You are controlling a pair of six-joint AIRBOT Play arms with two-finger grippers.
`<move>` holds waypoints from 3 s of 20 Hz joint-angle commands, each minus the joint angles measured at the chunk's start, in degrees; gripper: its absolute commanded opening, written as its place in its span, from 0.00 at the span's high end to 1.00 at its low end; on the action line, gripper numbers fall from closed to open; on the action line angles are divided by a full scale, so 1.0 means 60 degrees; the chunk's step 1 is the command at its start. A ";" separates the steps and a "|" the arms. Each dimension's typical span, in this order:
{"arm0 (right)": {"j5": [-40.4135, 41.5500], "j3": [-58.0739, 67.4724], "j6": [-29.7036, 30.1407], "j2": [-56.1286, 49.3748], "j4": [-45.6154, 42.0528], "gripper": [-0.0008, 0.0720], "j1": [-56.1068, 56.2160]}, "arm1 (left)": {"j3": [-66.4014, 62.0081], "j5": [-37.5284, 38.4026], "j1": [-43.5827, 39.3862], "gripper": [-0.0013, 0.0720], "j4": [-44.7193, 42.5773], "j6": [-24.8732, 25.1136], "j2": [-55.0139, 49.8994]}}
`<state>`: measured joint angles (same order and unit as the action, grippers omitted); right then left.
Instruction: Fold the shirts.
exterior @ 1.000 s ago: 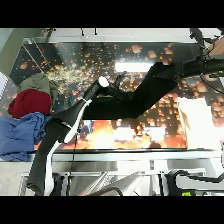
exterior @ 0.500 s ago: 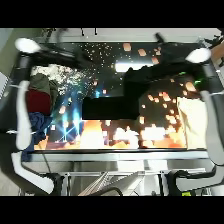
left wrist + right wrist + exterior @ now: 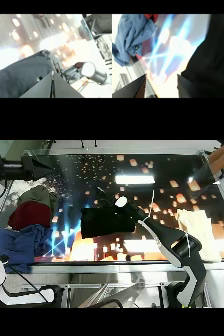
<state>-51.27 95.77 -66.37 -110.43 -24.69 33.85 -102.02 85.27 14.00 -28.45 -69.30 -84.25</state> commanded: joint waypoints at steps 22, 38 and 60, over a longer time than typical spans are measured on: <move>-0.2484 -0.1909 -0.1428 0.0102 -0.3453 0.09 -0.4255 | 0.0849 0.0550 0.0164 0.96 -0.0018 0.0401 0.0299; -0.1840 -0.0583 -0.0922 0.3136 0.0248 0.96 -0.6237 | 0.0849 0.1024 0.0164 0.96 -0.0022 0.0393 0.0299; -0.6572 -0.4805 -0.6910 0.7457 -0.8910 0.96 -1.2848 | 0.0852 0.1293 0.0164 0.96 -0.0062 0.0393 0.0299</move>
<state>-91.11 75.02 -104.88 -67.81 -71.92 -42.85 -96.92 92.84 15.00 -28.82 -66.94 -82.50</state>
